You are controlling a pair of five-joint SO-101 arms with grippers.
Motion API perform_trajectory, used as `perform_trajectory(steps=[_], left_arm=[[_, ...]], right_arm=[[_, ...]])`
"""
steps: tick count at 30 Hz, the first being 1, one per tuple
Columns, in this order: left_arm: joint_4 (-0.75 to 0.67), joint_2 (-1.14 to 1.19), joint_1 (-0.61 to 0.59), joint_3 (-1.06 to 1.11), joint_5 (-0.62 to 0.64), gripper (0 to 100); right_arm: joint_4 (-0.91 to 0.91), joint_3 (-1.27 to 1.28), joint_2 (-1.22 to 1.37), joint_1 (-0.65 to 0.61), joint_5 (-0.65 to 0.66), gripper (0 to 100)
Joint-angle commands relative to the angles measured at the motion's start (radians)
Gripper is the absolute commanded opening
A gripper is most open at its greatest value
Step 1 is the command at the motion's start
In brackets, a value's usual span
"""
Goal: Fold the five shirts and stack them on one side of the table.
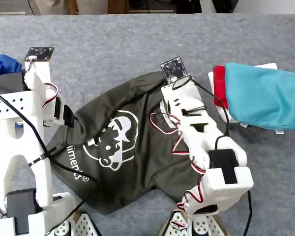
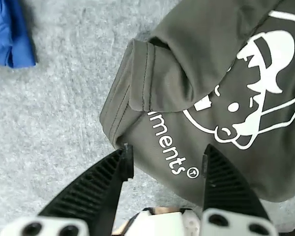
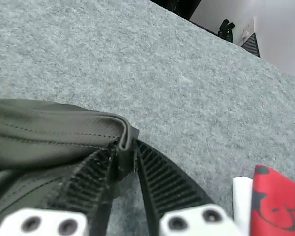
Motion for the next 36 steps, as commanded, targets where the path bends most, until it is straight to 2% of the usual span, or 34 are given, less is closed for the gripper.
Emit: perform_trajectory(steps=[1,3,4,6,9,12,16,25,31,36], left_arm=[[0.006,0.004,0.012,0.023,-0.172,23],[-0.048,0.004,0.006,0.087,-0.235,23],[-0.091,0.004,0.002,0.120,-0.206,23],[-0.137,0.004,-0.020,0.178,-0.038,23],[-0.189,-0.004,-0.031,0.307,0.327,17],[-0.287,-0.007,-0.029,0.419,0.462,12],[-0.350,0.002,-0.023,0.430,0.517,11],[-0.470,0.005,-0.020,0.531,0.526,12],[-0.519,0.022,-0.014,0.535,0.528,30],[-0.519,0.111,-0.021,0.534,0.520,26]], right_arm=[[-0.017,-0.044,-0.001,-0.002,0.012,0.2],[-0.017,-0.044,-0.001,-0.002,0.012,0.2],[-0.017,-0.044,-0.001,-0.002,0.012,0.2],[-0.017,-0.044,-0.001,-0.002,0.012,0.2],[-0.017,-0.044,-0.001,-0.002,0.012,0.2],[-0.017,-0.045,-0.001,-0.005,0.012,0.2],[-0.017,-0.045,-0.001,-0.005,0.012,0.2],[-0.017,-0.045,0.001,-0.007,0.012,0.2],[-0.015,-0.045,0.001,-0.008,0.014,0.2],[-0.015,-0.045,0.001,-0.008,0.014,0.2]])
